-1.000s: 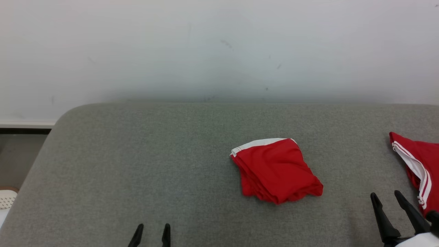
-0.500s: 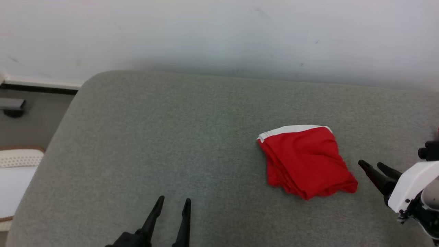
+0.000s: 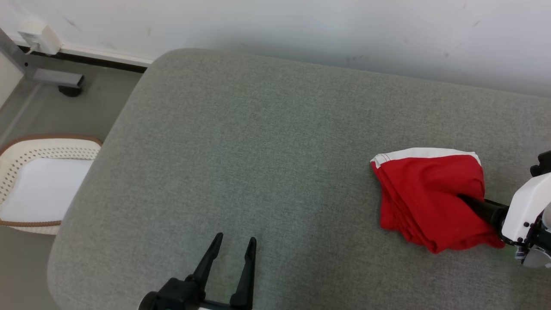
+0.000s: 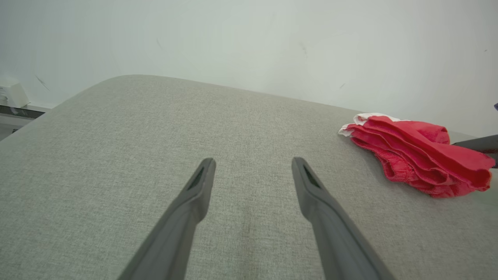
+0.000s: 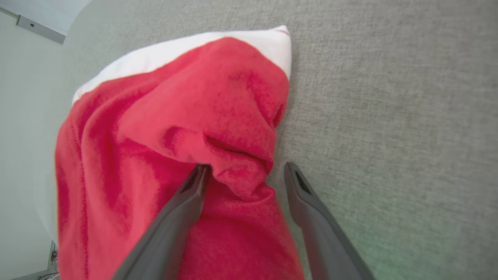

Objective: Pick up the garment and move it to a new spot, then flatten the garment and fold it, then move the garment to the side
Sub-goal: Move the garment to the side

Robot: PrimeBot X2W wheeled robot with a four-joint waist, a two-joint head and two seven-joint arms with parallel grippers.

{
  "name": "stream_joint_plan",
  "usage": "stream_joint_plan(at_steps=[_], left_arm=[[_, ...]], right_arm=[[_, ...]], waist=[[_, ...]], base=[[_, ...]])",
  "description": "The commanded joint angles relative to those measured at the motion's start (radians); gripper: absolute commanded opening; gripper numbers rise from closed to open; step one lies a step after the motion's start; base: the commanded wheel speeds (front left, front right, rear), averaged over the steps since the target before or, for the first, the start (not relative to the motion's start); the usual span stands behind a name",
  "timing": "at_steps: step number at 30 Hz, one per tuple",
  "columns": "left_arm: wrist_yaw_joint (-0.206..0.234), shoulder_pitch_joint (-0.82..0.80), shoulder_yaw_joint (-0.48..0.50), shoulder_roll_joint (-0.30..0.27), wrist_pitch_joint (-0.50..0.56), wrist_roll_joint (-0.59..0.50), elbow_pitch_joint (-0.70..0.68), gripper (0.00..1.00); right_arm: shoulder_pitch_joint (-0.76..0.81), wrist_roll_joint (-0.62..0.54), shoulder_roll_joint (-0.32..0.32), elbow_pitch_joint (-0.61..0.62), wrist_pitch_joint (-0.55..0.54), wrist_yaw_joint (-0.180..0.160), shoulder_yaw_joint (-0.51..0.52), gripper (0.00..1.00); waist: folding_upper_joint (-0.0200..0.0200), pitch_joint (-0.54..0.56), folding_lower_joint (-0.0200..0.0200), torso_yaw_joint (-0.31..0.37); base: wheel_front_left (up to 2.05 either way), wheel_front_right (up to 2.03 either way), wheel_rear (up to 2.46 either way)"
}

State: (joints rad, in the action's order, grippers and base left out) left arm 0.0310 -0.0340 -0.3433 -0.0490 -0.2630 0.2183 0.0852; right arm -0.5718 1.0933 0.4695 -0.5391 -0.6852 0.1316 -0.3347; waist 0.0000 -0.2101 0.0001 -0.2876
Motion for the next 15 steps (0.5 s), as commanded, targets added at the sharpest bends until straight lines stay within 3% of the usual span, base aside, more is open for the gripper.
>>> stream_joint_plan(at_steps=[1,4,5,6,15], left_arm=[[0.004,-0.013,-0.002,-0.003,-0.002,0.013,0.000,1.00],[0.008,-0.021,-0.007,-0.003,-0.002,0.021,0.002,1.00],[0.010,-0.024,-0.007,-0.003,-0.002,0.023,0.002,1.00],[0.012,-0.025,-0.008,-0.003,-0.002,0.021,0.001,1.00],[0.021,-0.010,0.002,-0.003,-0.002,0.021,0.004,1.00]], right_arm=[[-0.011,0.009,-0.012,-0.011,-0.003,-0.002,0.001,1.00],[-0.008,0.022,-0.032,-0.012,-0.021,-0.002,-0.012,0.96],[-0.005,0.032,-0.039,-0.006,-0.026,-0.002,-0.015,0.41],[-0.003,0.041,-0.044,0.000,-0.025,-0.002,-0.014,0.00],[0.012,0.078,-0.032,0.052,0.002,-0.002,-0.013,0.00]], waist=[[0.0000,-0.013,-0.0001,-0.013],[0.0000,-0.017,-0.0001,-0.018],[0.0000,-0.018,-0.0001,-0.017],[0.0000,-0.019,-0.0001,-0.016],[0.0000,-0.002,-0.0001,0.040]], base=[[0.00,0.00,0.00],[0.00,0.00,0.00],[0.00,0.00,0.00],[0.00,0.00,0.00],[0.00,0.00,0.00]])
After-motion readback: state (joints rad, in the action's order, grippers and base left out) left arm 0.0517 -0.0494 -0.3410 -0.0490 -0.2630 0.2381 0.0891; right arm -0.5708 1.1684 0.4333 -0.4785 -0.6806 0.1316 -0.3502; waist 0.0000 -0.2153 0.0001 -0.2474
